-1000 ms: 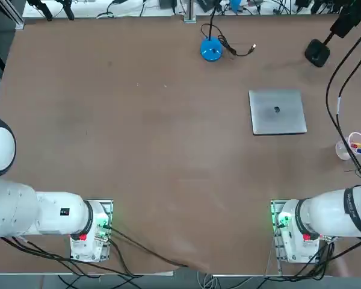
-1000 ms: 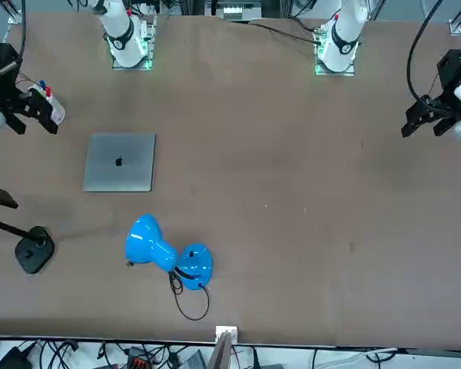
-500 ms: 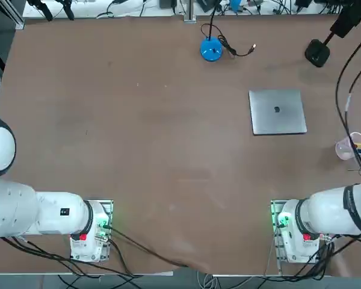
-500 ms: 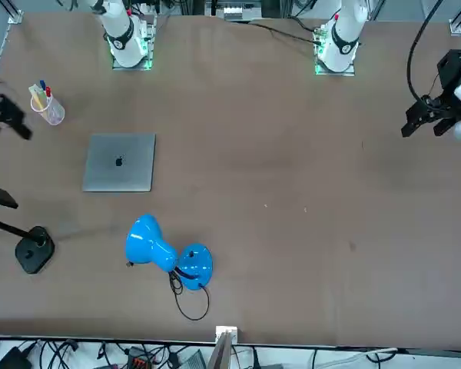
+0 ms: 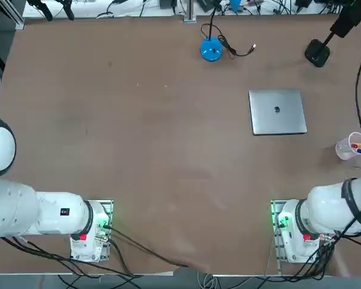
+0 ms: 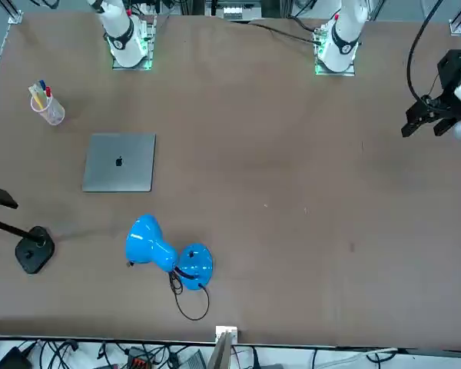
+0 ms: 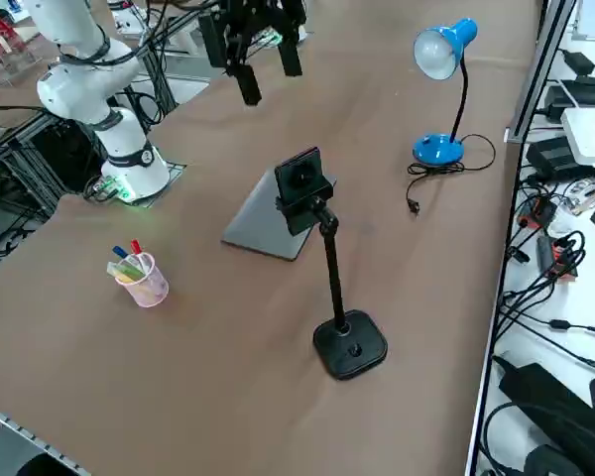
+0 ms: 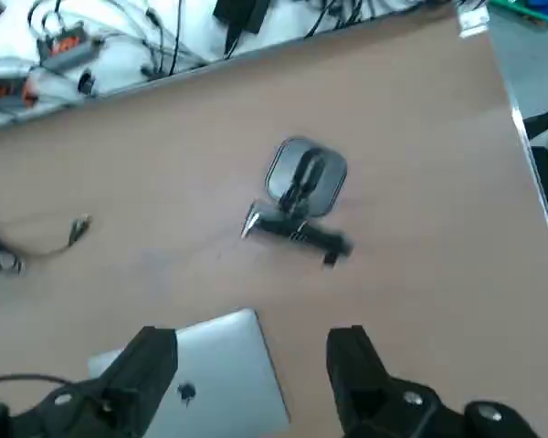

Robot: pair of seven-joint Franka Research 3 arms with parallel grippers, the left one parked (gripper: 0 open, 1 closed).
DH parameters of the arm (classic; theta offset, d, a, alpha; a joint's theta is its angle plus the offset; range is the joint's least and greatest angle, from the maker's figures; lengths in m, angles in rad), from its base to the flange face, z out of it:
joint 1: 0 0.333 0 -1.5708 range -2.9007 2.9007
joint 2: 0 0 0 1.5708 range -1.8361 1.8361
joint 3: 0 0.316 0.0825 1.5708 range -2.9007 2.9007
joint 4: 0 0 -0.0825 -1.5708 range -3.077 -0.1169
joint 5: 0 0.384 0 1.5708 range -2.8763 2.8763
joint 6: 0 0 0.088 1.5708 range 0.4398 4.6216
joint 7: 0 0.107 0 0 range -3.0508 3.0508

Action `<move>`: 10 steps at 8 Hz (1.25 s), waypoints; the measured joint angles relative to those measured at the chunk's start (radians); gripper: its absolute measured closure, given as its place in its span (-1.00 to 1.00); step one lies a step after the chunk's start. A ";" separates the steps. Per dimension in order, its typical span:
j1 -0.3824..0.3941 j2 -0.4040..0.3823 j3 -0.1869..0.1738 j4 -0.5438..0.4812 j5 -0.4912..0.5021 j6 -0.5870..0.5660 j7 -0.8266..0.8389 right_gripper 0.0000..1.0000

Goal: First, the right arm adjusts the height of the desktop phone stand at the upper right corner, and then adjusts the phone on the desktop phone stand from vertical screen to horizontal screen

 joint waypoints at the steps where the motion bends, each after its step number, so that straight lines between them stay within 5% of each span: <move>1: -0.023 0.060 0.000 0.083 0.013 0.004 -0.001 -1.00; 4: -0.062 0.224 0.000 0.237 0.022 0.070 0.006 -0.89; 10: -0.070 0.359 0.001 0.259 0.024 0.106 0.067 -0.39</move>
